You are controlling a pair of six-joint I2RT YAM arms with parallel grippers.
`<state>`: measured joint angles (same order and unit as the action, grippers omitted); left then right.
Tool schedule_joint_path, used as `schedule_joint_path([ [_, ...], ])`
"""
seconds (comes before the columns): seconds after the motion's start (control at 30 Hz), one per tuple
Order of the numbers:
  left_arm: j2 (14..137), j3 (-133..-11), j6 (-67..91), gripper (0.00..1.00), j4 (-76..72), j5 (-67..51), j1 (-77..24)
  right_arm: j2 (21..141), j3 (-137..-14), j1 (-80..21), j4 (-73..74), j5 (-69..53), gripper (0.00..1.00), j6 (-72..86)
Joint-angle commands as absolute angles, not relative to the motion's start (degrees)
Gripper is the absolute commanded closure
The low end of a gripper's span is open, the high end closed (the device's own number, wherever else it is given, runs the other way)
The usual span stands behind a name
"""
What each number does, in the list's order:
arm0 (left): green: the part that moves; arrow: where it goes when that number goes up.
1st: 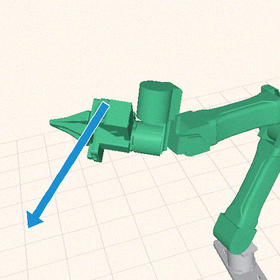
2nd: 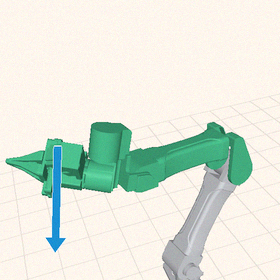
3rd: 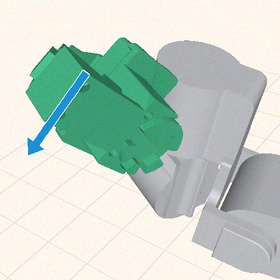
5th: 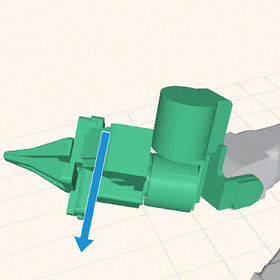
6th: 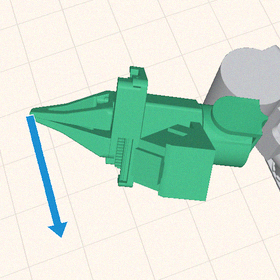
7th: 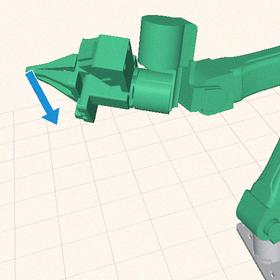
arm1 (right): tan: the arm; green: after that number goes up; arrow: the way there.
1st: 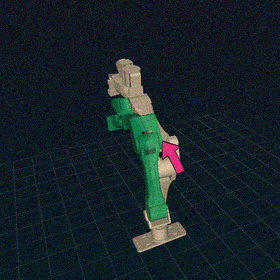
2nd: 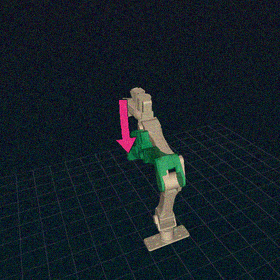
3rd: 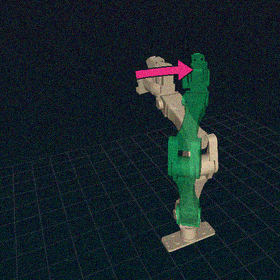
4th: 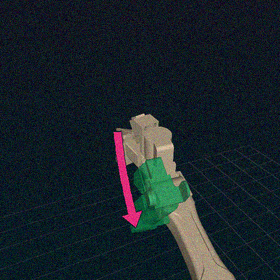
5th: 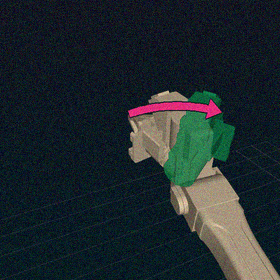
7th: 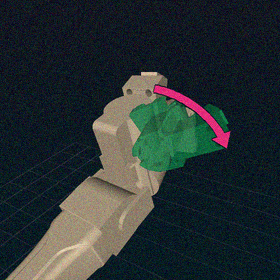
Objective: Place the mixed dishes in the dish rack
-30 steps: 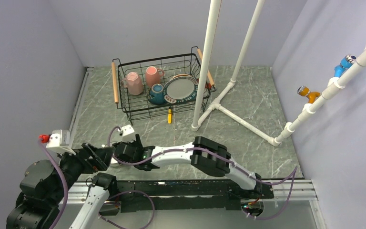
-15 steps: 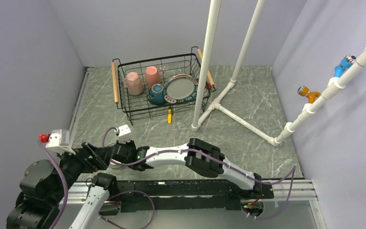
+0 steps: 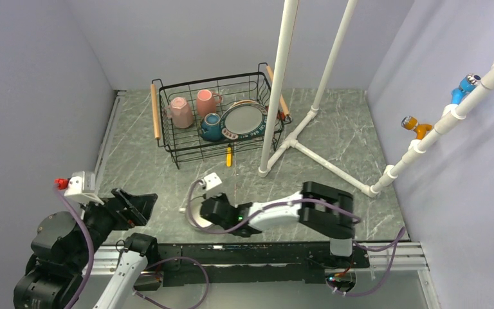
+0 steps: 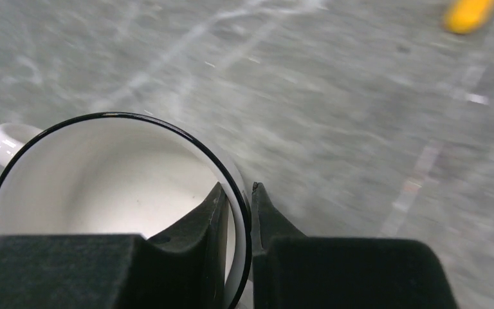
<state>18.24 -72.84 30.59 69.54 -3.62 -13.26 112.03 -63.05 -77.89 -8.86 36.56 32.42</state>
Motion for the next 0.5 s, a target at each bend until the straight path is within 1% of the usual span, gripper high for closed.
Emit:
schedule_joint_path([
  [0.0, 20.04, -69.97, 33.96, 0.01, 64.44, -8.1, -13.27, 95.62, -52.03, -76.33, -22.48, 40.92, 1.0, 23.17],
  [0.13, 21.1, -64.44, 38.09, 0.01, 58.66, -16.58, -13.26, 81.81, -41.1, -73.85, -27.12, 40.99, 1.0, 14.59],
  [0.23, 20.89, -57.89, 43.75, 0.01, 50.05, -24.72, -13.25, 70.3, -32.43, -69.98, -31.75, 32.37, 1.0, 7.23],
  [0.33, 21.64, -49.24, 51.51, 0.02, 36.53, -36.34, -13.27, 60.08, -25.32, -65.02, -34.73, 22.38, 1.0, -1.12],
  [0.4, 23.12, -44.74, 56.63, 0.04, 28.82, -42.3, -13.27, 54.99, -22.82, -62.99, -35.99, 19.95, 1.0, -4.92],
  [0.47, 24.71, -42.48, 59.91, 0.05, 24.19, -45.67, -13.27, 50.95, -21.49, -61.69, -37.12, 18.01, 1.0, -9.66],
])
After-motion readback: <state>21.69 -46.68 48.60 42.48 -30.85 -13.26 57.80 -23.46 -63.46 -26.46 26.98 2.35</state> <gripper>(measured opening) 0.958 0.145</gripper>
